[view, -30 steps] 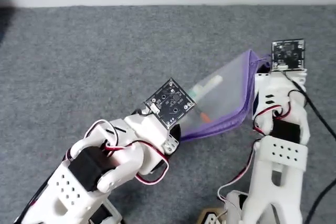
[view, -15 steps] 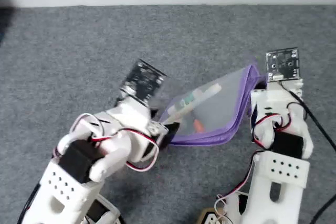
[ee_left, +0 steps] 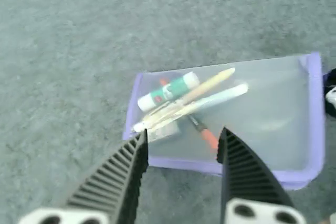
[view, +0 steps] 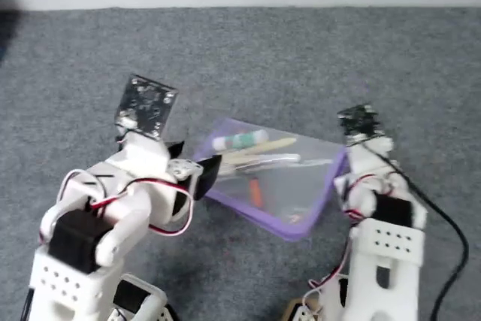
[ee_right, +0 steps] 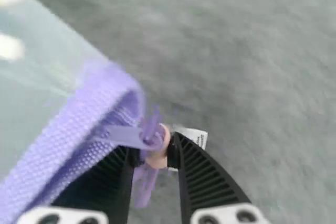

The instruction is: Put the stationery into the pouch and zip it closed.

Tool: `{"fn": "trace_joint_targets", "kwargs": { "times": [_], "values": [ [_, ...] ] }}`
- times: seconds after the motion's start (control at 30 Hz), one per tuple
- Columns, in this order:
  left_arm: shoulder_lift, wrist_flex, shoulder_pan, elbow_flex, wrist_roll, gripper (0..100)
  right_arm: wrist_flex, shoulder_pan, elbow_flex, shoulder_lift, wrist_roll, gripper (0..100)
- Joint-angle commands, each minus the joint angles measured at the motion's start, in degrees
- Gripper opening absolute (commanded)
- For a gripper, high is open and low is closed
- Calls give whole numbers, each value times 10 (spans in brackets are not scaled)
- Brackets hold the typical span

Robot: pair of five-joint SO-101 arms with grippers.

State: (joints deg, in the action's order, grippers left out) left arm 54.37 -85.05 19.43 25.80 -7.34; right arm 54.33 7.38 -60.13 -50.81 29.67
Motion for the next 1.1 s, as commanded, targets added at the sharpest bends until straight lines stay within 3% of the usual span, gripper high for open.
{"fn": "trace_joint_targets", "kwargs": {
  "times": [0.0,0.17,0.33,0.53,0.63,0.83,0.93,1.07],
  "values": [
    [23,-18,-26,-31,-6,214,-18,-101,0,-9,-47,12],
    [46,-35,-63,-31,-6,214,8,-123,3,-10,-73,99],
    [66,-69,-83,-30,-6,215,101,-65,35,-11,-102,238],
    [106,-61,-82,25,-9,214,227,-22,115,-11,-124,238],
    [138,-37,-82,56,-47,214,283,-10,142,-31,-124,238],
    [178,-13,-82,115,-84,214,319,-14,148,-138,-123,237],
    [194,5,-83,138,-84,213,319,-13,147,-201,-124,196],
    [222,54,-83,163,-84,131,294,-13,147,-259,-160,6]
  ]
}}
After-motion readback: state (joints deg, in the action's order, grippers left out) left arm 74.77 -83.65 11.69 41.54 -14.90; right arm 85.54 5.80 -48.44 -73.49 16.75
